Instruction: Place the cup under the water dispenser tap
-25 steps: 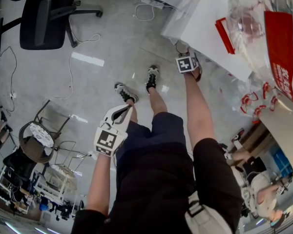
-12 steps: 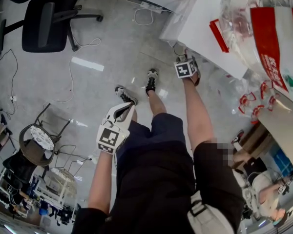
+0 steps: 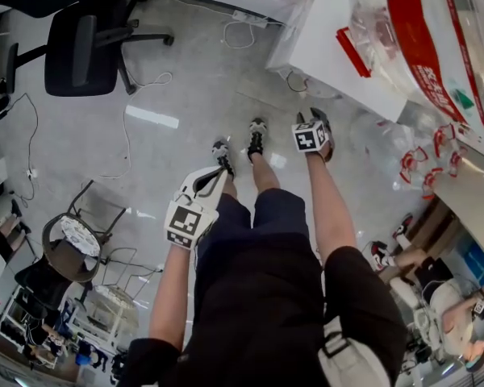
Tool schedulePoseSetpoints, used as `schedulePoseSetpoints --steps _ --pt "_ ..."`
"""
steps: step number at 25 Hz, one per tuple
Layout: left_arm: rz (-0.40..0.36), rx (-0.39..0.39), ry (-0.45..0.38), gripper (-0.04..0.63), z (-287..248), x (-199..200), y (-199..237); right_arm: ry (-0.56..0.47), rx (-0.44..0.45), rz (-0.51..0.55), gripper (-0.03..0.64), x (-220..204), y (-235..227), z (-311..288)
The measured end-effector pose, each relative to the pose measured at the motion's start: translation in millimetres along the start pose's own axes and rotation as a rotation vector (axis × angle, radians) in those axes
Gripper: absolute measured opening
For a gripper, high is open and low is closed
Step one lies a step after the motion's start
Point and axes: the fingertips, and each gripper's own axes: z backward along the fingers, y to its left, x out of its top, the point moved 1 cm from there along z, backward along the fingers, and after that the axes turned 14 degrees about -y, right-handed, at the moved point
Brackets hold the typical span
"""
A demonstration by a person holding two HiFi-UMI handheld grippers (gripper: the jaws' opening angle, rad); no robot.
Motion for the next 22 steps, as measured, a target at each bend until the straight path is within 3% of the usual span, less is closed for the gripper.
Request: schedulePoseSetpoints --steps 2,5,8,13,18,22 --pt "-0.008 -0.011 -0.003 -0.005 -1 4 -3 -0.003 0.024 -0.022 0.138 -7 5 10" --pt "-0.04 -0.042 -0.017 -0.005 -5 13 -11 -0.022 0.071 -0.085 0.062 -15 11 25" --pt "-0.073 -0.076 -0.03 -0.005 -4 25 -16 -0.09 0.097 -0.121 0.003 4 15 46" --pt "-0.106 -0.112 -0.042 -0.005 1 35 -26 -0.155 0.195 -0.188 -0.005 14 34 79" --pt "-0.166 -0.149 -0.04 -0.005 7 44 -32 -0.214 0.226 -0.204 -0.005 33 46 125" --pt "-0.205 -0.163 -0.047 -0.005 20 61 -31 -0.269 0.266 -0.292 -0.003 41 58 161"
